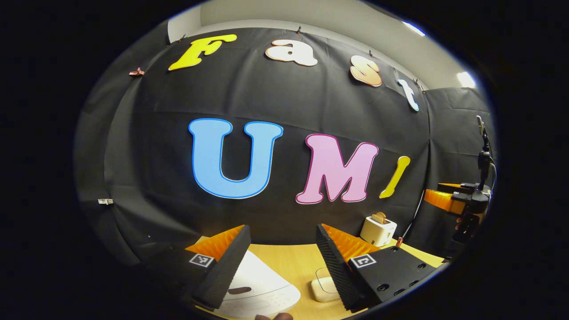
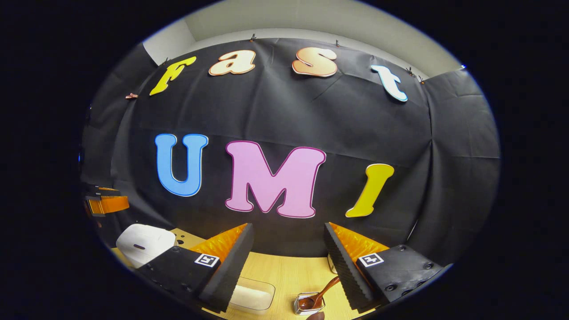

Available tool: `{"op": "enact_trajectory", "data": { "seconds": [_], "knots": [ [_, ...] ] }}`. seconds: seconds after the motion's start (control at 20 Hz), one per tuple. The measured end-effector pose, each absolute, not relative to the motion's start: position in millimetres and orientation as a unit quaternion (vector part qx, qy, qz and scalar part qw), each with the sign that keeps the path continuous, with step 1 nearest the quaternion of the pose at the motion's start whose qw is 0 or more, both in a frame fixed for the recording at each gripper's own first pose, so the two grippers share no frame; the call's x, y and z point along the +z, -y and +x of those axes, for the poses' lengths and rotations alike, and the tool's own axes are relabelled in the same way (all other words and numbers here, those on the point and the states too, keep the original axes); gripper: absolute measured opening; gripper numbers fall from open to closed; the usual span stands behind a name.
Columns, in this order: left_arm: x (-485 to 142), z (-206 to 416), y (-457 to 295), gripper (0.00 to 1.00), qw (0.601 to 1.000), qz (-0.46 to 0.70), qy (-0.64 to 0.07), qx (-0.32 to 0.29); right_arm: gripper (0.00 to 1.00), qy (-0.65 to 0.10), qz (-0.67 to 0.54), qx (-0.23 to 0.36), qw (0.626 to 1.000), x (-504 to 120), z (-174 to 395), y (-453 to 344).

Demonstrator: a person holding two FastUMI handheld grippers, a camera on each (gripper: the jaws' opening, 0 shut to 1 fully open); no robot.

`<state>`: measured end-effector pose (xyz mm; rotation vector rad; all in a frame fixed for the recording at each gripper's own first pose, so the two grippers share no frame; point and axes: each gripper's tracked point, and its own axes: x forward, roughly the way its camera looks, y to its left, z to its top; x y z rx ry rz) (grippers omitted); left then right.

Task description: Close the left gripper, press the button to open the rice cooker; take a wooden spoon from the chopstick holder with the right hand, scoop a spoonful of rice and pour it into the rice cooker, then put the wooden spoon back into the chopstick holder.

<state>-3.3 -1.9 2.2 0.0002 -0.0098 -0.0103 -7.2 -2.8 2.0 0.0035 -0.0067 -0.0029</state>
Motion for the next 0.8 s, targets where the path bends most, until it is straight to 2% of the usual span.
{"op": "enact_trajectory", "data": {
  "seconds": [0.25,0.3,0.5,0.8],
  "knots": [
    [-4.4,-3.3,0.0,0.95,1.0,0.0,-0.005,-0.009,0.97,-0.003,0.005,0.001,1.0,-3.1,-7.1,-0.3],
    [-10.5,-1.5,0.0,0.92,1.0,0.005,-0.017,-0.01,0.98,-0.002,0.005,0.002,1.0,-2.3,-7.0,-1.1],
    [-31.3,2.2,-29.1,0.06,0.999,0.007,-0.045,0.029,0.97,-0.002,0.003,0.006,1.0,-2.9,-6.9,-3.8],
    [-107.5,9.3,-64.4,0.05,0.99,0.009,-0.13,0.047,0.97,-0.008,-0.001,0.001,1.0,-6.0,-10.5,1.9]
  ]
}}
